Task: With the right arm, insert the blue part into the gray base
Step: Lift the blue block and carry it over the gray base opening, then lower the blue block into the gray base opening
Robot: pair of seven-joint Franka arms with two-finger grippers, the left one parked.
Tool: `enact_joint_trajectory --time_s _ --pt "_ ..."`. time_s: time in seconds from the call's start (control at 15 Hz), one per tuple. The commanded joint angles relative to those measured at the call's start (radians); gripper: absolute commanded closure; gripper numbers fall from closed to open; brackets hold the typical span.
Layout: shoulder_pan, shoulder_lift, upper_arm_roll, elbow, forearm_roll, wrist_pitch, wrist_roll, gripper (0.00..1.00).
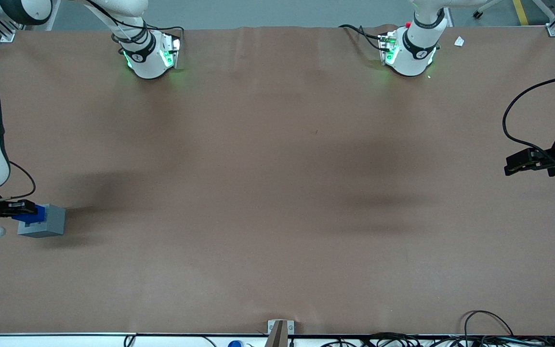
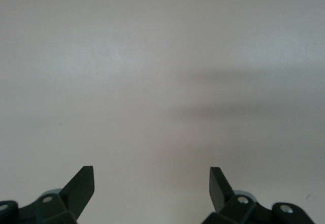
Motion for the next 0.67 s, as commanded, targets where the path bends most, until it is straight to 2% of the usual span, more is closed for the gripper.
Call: enact_joint_trajectory --time_s 0.0,0.13,0.27,0.6 --pt "-0.035 0.037 0.018 0.065 -0.004 -0.017 0.046 1.0" --pt "-0.037 0.039 0.018 0.07 -0.001 -0.019 0.057 1.0" --pt "-0.038 0.039 0.017 0.07 0.045 -0.022 0.068 1.0" --pt "-0.035 0.039 0.017 0.068 0.044 -0.025 0.068 1.0"
